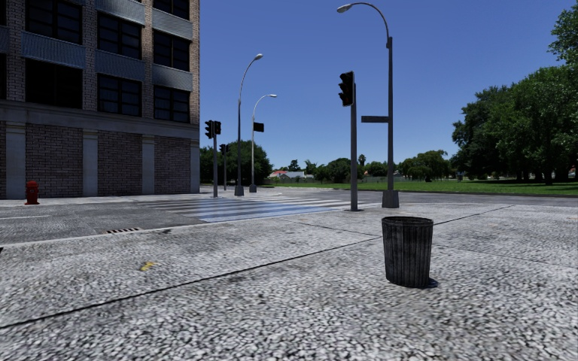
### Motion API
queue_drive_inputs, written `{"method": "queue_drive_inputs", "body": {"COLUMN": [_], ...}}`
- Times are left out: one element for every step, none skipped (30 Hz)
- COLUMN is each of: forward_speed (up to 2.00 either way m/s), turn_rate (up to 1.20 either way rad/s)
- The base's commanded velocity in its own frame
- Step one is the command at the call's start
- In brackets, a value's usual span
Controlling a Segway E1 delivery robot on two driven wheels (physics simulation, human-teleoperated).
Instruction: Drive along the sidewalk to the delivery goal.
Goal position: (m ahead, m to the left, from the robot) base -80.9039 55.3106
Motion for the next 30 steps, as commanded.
{"method": "queue_drive_inputs", "body": {"forward_speed": [0.0, 0.0, 0.0, 0.0, 0.0, 0.0, 0.0, 0.0, 0.0, 0.0, 0.0, 0.0, 0.0, 0.0, 0.0, 0.0, 0.0, 0.0, 0.0, 0.0, 0.0, 0.0, 0.0, 0.0, 0.0, 0.0, 0.0, 0.0, 0.0, 0.0], "turn_rate": [0.0, 0.0, 0.0, 0.0, 0.0, 0.0, 0.0, 0.0, 0.0, 0.0, 0.0, 0.0, 0.0, 0.0, 0.0, 0.0, 0.0, 0.0, 0.0, 0.0, 0.0, 0.0, 0.0, 0.0, 0.0, 0.0, 0.0, 0.0, 0.0, 0.0]}}
